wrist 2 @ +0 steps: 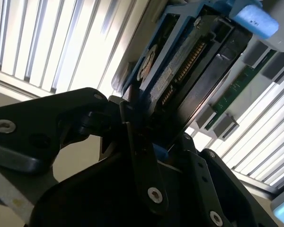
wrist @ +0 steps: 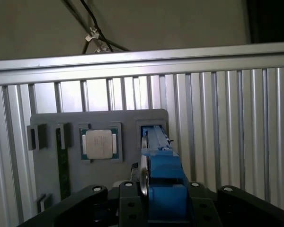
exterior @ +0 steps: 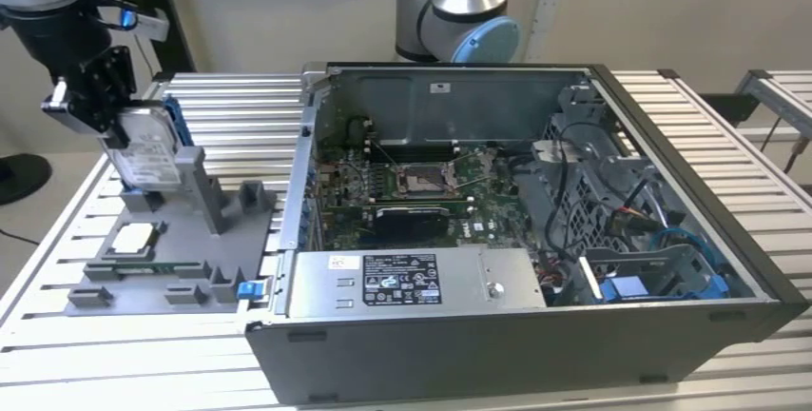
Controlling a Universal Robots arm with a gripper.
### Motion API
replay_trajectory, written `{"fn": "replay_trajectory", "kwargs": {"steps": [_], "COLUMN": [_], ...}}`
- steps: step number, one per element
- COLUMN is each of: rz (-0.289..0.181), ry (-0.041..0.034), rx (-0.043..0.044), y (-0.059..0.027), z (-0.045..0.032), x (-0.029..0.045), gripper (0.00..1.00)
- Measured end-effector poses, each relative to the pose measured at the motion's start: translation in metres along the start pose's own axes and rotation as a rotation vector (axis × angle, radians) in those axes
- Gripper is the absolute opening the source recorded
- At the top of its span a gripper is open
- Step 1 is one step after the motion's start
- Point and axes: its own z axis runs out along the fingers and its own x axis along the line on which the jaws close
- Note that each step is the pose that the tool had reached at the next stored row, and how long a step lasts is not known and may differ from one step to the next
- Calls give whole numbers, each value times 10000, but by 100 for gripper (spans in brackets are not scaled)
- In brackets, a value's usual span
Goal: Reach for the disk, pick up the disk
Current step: 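Pick up the disk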
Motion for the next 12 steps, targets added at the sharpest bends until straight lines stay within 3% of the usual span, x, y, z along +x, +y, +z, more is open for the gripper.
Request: {"fn": "replay_trajectory", "kwargs": {"steps": [12], "rz": [0], "ry": [0], "rx": [0], "y": [1], "z": [-124], "x": [-4], "gripper": [0]}}
